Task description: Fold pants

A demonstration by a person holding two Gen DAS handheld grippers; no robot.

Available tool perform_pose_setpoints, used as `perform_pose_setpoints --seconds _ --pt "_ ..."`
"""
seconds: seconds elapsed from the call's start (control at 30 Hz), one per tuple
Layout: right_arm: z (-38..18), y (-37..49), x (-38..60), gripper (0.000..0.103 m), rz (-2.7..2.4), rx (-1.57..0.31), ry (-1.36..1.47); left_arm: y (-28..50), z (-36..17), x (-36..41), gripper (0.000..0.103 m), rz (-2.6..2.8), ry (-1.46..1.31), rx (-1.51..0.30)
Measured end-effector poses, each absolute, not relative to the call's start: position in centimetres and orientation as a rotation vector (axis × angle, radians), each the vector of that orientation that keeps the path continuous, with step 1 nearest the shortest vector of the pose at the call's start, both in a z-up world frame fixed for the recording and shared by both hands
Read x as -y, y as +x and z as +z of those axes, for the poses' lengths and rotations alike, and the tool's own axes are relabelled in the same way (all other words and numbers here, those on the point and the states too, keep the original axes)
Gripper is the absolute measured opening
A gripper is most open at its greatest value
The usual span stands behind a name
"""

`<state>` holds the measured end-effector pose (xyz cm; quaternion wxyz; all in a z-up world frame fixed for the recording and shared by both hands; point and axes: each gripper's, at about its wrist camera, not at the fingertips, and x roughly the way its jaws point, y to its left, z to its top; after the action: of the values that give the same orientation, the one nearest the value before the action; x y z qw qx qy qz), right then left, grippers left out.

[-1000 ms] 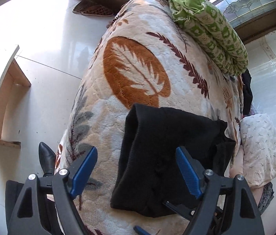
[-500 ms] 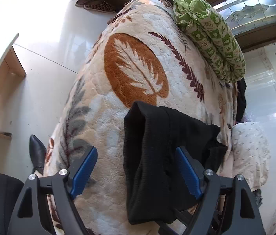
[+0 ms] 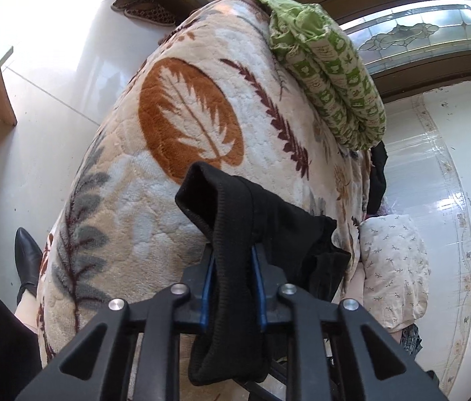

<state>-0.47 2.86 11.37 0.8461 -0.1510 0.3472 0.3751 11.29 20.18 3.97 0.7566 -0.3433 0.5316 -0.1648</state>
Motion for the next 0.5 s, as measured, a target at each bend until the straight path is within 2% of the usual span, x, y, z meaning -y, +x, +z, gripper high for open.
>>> perform_pose_setpoints --seconds 0.5 --pt "14.9 -0.5 1.9 0.012 0.764 -0.704 -0.149 10.1 10.3 -16.0 0.02 -0.361 -0.617 -1.082"
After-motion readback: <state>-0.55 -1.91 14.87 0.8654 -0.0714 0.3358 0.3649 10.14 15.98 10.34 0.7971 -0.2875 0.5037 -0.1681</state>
